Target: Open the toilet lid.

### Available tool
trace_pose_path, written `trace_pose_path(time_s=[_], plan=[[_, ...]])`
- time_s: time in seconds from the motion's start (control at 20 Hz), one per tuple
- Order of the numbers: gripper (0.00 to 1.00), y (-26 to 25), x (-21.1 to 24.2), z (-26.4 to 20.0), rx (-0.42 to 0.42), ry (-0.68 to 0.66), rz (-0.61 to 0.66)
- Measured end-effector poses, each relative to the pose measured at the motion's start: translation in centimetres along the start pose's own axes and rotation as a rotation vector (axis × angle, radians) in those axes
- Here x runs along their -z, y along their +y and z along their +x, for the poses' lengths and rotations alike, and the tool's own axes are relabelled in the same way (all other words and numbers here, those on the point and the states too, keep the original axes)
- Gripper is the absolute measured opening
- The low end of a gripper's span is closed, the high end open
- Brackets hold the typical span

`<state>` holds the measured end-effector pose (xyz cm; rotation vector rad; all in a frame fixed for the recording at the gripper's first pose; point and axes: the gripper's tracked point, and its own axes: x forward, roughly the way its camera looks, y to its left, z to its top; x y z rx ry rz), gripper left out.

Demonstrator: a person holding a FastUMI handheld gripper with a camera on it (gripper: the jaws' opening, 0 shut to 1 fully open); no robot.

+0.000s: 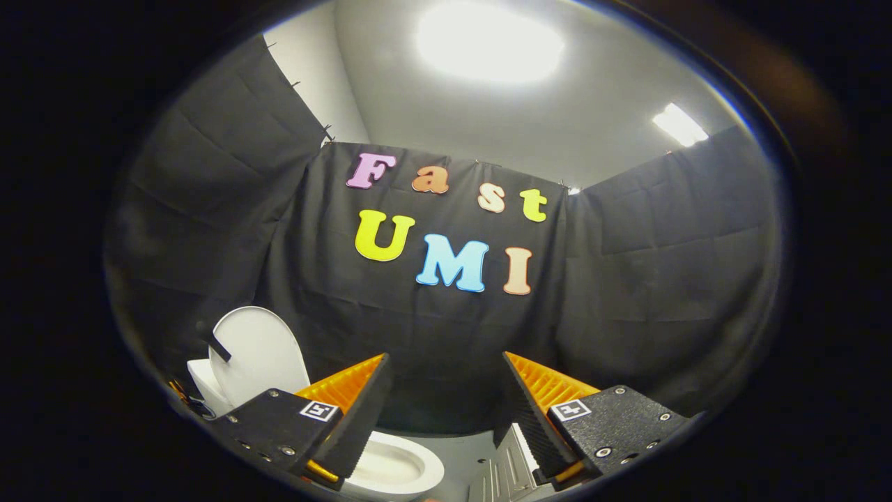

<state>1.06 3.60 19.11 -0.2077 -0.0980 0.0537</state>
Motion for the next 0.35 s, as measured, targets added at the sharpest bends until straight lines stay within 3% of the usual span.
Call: trace_pose_path(time_s=[0.35], plan=[[0.95,-3.8,2.4,-0.2,0.082,0.060,0.063]])
